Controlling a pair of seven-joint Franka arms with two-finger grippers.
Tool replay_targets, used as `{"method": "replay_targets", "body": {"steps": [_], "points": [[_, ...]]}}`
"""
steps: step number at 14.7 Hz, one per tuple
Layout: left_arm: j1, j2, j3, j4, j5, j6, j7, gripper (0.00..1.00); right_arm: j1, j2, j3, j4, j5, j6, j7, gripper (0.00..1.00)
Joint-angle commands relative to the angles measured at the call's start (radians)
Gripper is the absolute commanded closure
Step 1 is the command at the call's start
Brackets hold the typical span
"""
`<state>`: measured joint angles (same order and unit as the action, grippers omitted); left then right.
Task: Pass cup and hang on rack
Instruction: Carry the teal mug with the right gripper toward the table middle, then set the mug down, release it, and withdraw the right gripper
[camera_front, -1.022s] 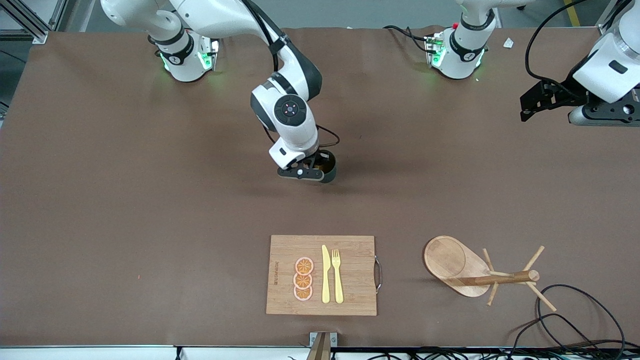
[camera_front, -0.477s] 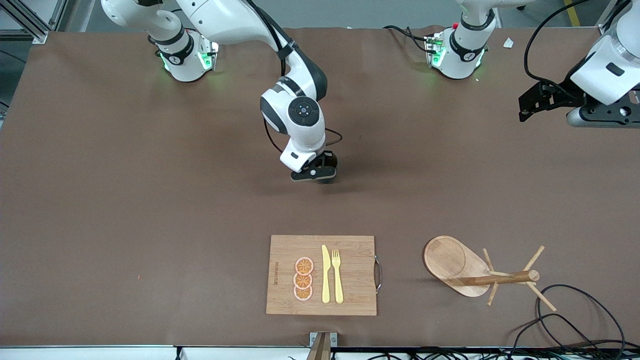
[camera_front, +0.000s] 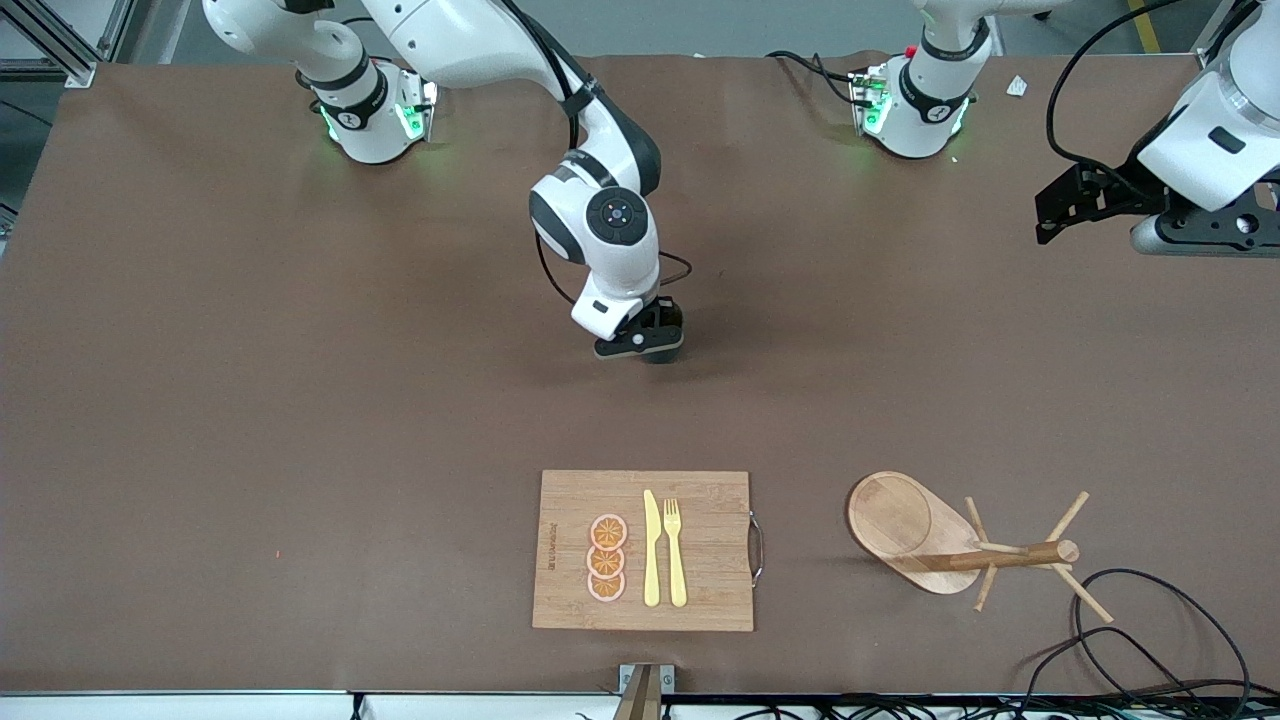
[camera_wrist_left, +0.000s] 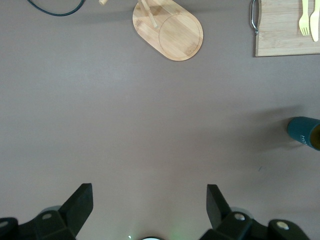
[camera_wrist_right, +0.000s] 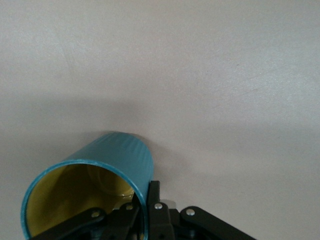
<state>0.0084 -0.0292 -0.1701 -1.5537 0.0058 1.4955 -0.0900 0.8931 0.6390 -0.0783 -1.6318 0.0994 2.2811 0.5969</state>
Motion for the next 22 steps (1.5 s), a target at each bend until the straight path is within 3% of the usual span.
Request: {"method": "replay_targets", "body": {"steps": [1, 6, 11, 17, 22], "points": [[0.010, 0.020, -0.003, 0.027, 0.000, -0.017, 0.019, 0.00, 0.006, 0.010, -0.011, 0.015, 0.022, 0.001, -0.005, 0.00], [0.001, 0.022, -0.003, 0.027, 0.002, -0.017, 0.004, 0.00, -0.002, -0.013, -0.009, 0.029, 0.033, -0.031, -0.017, 0.00], [-0.051, 0.025, -0.032, 0.027, 0.003, -0.014, -0.037, 0.00, -0.061, -0.140, -0.012, 0.036, 0.042, -0.191, -0.130, 0.00], [-0.172, 0.074, -0.107, 0.027, 0.006, 0.035, -0.342, 0.00, -0.302, -0.301, -0.021, 0.043, 0.027, -0.464, -0.250, 0.00], [-0.407, 0.167, -0.114, 0.027, 0.160, 0.090, -0.664, 0.00, -0.531, -0.312, -0.040, 0.170, -0.020, -0.669, -0.460, 0.00]]}}
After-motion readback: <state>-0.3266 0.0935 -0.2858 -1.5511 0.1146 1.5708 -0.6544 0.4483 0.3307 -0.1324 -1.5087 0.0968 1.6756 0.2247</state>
